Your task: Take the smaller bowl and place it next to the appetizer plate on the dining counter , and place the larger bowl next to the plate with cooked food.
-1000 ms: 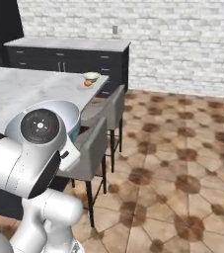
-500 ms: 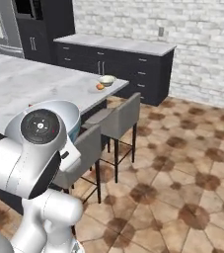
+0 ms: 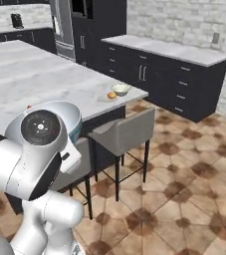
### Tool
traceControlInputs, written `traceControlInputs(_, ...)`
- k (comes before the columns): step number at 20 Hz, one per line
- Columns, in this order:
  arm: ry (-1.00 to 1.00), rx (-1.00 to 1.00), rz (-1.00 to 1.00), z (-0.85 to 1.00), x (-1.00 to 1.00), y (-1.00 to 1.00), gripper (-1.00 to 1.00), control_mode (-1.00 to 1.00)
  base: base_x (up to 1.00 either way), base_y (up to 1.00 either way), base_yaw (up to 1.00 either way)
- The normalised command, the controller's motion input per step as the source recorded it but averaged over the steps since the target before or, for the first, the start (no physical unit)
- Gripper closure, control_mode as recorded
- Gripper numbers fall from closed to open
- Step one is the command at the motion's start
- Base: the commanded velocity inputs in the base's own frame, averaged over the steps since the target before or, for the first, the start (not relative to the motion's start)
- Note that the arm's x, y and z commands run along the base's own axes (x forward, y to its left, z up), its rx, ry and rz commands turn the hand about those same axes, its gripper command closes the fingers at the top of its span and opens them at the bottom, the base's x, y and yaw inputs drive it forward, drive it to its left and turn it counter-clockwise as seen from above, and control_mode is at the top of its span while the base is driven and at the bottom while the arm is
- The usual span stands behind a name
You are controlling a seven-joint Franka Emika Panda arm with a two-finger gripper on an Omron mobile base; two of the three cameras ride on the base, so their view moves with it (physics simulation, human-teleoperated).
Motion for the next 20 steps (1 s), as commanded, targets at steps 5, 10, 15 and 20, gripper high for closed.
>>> traceControlInputs(5,0.00,0.00,0.00,0.00,0.00,0.00,1.00,1.00,0.38,-0.91,0.68)
traceControlInputs(10,0.00,0.00,0.00,0.00,0.00,0.00,1.00,1.00,0.35,-0.88,0.70)
traceControlInputs(15,0.00,0.00,0.00,0.00,0.00,0.00,1.00,1.00,0.14,-0.88,0.71)
traceControlInputs(20,0.00,0.00,0.00,0.00,0.00,0.00,1.00,1.00,0.08,-0.81,0.42)
